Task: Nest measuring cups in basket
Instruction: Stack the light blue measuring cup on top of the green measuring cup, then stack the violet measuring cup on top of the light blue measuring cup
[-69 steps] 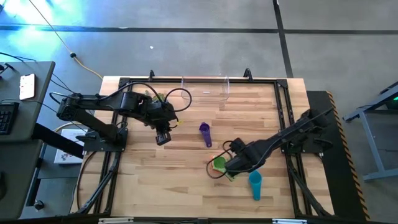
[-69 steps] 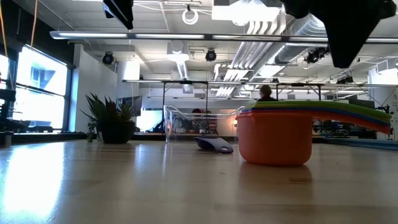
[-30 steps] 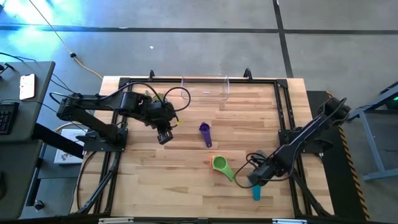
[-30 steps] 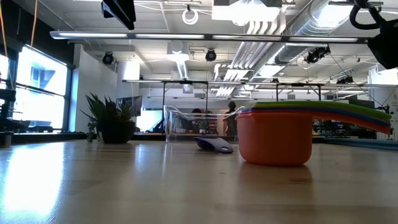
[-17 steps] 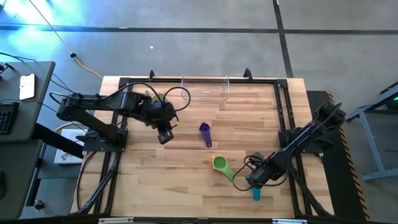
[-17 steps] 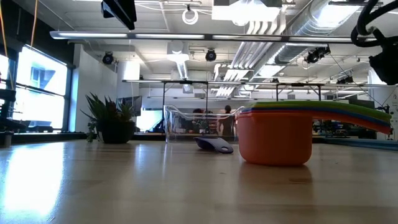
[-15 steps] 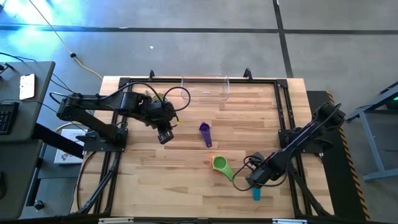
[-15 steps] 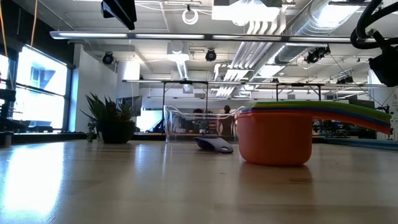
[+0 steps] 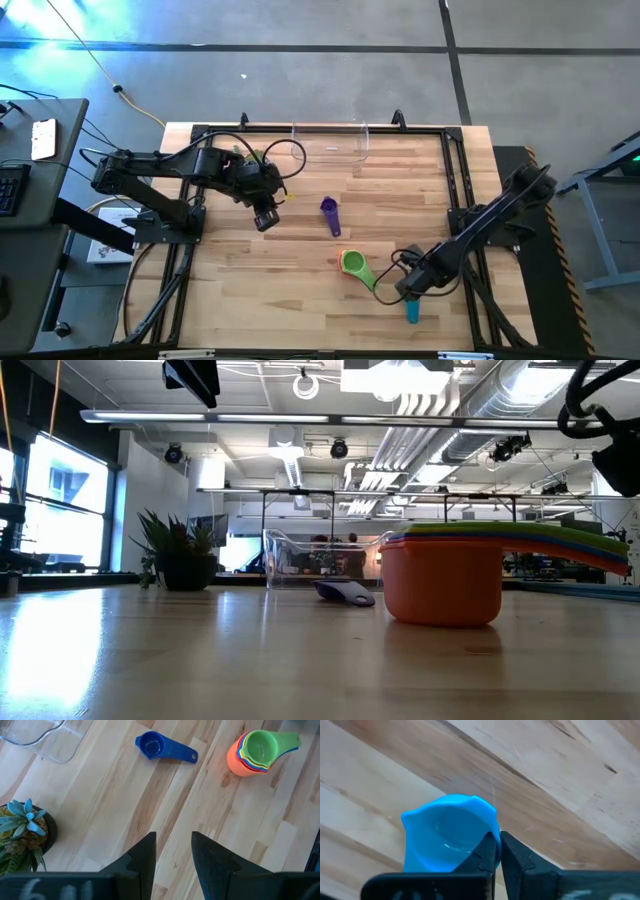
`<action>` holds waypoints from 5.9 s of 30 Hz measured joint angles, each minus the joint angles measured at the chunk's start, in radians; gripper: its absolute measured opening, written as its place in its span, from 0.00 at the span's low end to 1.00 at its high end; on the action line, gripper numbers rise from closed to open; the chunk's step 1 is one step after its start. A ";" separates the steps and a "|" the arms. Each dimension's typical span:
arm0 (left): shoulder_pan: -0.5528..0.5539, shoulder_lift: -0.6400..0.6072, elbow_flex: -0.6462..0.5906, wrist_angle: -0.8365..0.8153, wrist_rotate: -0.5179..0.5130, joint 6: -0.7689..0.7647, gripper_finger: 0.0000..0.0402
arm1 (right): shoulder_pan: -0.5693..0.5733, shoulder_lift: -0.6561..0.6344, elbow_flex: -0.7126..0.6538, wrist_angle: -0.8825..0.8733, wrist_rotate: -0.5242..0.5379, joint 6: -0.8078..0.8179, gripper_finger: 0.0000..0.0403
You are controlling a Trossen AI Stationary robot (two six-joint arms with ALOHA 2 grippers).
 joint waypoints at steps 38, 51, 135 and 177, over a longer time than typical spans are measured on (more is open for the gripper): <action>0.000 0.000 0.000 0.003 -0.002 -0.052 0.28 | -0.617 -0.059 0.426 -0.078 0.015 -1.093 0.00; 0.000 0.000 0.000 0.008 -0.004 -0.052 0.28 | -0.626 0.078 0.542 -0.123 -0.064 -1.210 0.00; 0.000 0.000 0.000 0.047 -0.022 -0.049 0.28 | -0.624 0.299 0.541 -0.240 -0.059 -1.257 0.26; 0.395 0.000 0.000 0.020 -0.062 0.322 0.28 | -0.883 0.418 0.539 0.135 0.110 -1.027 0.26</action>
